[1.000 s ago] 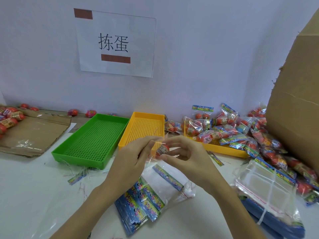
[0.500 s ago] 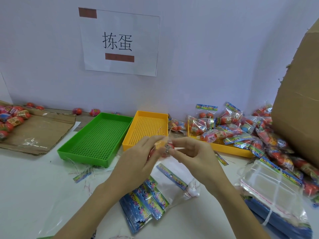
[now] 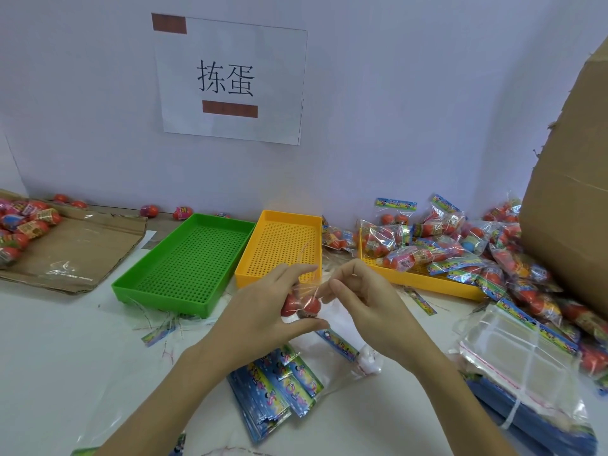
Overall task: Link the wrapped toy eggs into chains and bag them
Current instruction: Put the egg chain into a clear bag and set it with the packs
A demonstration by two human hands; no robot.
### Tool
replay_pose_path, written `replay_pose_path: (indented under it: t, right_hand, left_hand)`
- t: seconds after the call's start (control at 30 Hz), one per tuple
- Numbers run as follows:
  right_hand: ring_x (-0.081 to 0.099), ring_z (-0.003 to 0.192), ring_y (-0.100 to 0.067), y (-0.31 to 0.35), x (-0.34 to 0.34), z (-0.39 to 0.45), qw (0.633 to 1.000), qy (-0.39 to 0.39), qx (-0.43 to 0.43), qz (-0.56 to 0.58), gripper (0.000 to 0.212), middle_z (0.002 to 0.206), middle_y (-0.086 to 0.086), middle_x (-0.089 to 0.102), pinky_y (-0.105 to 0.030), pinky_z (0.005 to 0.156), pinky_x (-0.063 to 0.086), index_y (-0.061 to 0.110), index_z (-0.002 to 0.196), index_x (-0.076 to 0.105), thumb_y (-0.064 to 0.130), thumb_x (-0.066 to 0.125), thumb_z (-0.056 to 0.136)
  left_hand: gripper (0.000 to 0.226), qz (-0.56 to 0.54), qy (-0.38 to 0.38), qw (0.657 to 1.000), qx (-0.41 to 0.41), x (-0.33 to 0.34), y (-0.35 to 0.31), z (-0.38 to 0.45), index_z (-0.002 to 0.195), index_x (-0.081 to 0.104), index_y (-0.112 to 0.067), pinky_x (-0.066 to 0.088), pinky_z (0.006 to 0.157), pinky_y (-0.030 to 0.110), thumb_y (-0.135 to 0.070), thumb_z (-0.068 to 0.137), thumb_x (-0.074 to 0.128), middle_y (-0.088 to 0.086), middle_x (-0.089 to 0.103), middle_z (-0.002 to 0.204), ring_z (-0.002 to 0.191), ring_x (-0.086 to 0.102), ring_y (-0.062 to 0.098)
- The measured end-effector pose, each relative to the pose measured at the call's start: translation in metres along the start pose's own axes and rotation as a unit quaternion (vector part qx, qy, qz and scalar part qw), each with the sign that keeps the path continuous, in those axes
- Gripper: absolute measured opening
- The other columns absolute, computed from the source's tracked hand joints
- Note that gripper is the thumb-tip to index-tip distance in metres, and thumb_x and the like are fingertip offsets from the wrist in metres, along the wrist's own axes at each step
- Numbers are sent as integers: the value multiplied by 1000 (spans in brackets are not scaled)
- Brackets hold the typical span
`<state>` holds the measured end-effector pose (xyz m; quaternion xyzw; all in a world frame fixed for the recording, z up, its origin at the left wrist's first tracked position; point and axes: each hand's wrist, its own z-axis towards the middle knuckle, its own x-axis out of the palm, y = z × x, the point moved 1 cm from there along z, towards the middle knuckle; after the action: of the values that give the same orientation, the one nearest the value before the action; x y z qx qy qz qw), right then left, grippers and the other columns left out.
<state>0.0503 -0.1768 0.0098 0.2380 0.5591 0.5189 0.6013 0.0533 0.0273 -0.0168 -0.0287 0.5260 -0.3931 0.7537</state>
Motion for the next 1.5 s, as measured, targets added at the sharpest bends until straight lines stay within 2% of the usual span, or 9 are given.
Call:
replay_pose_path:
  t: [0.27,0.5,0.67,0.83,1.03,1.13,1.23,1.4,1.5]
  right_hand:
    - [70,87,-7,0,10,-2,1000,-21,20,4,31,99,9,77,-18,72,52,21,99,54,24,82,87]
    - [71,88,-11,-3,3,1,996,-69,55,3,27,93,11,72,-32,81,59,25,103,59,24,81,88]
    - [74,85,-11,-1,1,1,997,-48,58,31,5,89,7,78,-20,75,57,20,96,77,23,75,93]
    - [73,88,-8,1,1,-2,995,14,84,58,25,96,6,76,-18,77,56,21,108,71,26,82,86]
    - [75,101,-18,4,-6,-1,990,13,84,114,29,106,-1,79,-33,96,57,15,118,69,21,77,91]
    - [76,99,-20,5,-12,-1,985,10,105,140,39,104,-3,79,-31,92,57,10,117,65,24,81,85]
    - [76,97,-17,8,-14,-2,987,3,86,134,37,101,0,80,-21,82,57,16,107,74,32,85,75]
    - [75,92,-14,11,-17,-3,987,-21,75,139,27,96,2,79,-18,76,54,25,95,81,37,84,71]
    - [75,93,-12,11,-18,-3,987,-16,78,143,28,98,4,79,-16,75,55,25,99,80,34,84,73]
  left_hand:
    - [62,-38,-34,999,-5,-2,-7,1,139,59,-33,53,77,30,-60,85,72,-12,58,106,89,59,6]
    - [44,-210,24,976,-54,-4,-5,3,138,62,-35,50,90,19,-16,99,70,-15,61,119,106,63,3]
    - [39,-205,-31,975,-75,-4,-4,3,131,66,-33,55,91,28,-16,96,73,-16,66,120,104,65,6]
    - [37,-257,-86,957,-107,-4,-1,4,123,69,-36,56,88,26,-26,89,81,-16,72,111,97,69,10]
    - [42,-344,-55,929,-129,-20,2,7,120,74,-35,59,90,26,-31,81,88,-13,76,117,101,74,11]
    - [50,-380,-22,914,-138,-28,4,5,123,73,-34,60,97,40,-29,76,90,-11,74,125,107,74,16]
    - [53,-426,1,895,-135,-30,5,4,128,72,-29,61,95,35,-20,77,86,-8,74,128,112,73,31]
    - [53,-421,16,898,-129,-32,4,3,127,72,-36,57,87,21,-16,80,86,-11,73,124,111,72,10]
    - [57,-353,51,927,-113,-37,3,2,132,67,-45,49,93,18,-23,83,87,-26,68,125,113,65,-6]
